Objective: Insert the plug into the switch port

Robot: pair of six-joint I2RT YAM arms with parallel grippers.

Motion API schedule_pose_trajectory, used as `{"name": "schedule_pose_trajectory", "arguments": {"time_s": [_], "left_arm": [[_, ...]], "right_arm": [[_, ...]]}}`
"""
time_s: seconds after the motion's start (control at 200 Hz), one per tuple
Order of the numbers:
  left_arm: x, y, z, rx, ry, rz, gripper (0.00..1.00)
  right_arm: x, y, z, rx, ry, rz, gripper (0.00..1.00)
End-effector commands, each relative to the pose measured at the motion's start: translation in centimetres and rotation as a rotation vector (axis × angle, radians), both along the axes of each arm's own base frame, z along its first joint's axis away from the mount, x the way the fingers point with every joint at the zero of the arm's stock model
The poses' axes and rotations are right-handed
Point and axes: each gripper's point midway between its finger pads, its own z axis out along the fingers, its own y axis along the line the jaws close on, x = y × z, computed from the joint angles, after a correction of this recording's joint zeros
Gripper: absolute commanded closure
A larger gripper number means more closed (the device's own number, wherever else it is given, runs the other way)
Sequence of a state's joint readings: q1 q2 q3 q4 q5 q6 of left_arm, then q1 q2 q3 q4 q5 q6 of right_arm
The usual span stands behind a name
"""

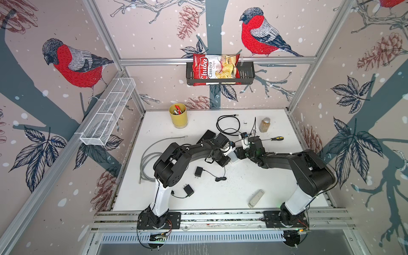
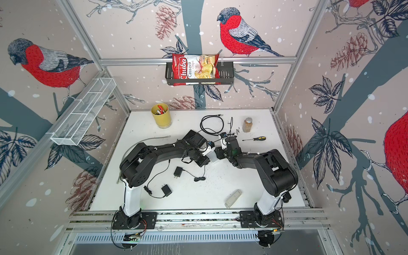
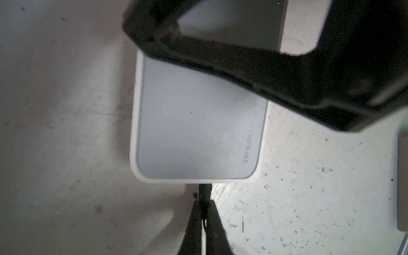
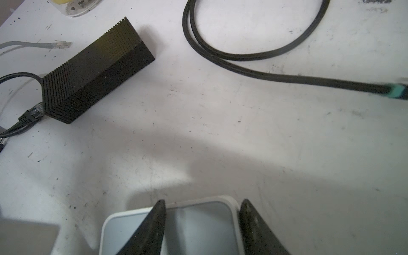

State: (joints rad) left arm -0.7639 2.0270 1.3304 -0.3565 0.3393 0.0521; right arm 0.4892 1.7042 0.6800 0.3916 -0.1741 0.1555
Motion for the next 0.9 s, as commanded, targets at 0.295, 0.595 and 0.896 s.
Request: {"name": "schedule_pose_trajectory", "arguments": {"time_s": [0.295, 0.595, 0.896], "left_arm": [[5.2, -5.3, 5.5, -0.249, -0.242, -0.023, 1.00], [4.7, -4.8, 5.0, -0.239, -0.228, -0.018, 1.00], [2.8, -3.6, 4.0, -0.215, -0.189, -0.034, 0.89]], "right_arm": [[-7.4, 4.7, -1.4, 0.106, 0.217, 0.319, 0.46], [-5.3, 2.6, -3.1, 0.046, 0.271, 0.200, 0.44], [-0.9, -1.0, -2.2, -0.009, 0.261, 0.012, 0.36]]}}
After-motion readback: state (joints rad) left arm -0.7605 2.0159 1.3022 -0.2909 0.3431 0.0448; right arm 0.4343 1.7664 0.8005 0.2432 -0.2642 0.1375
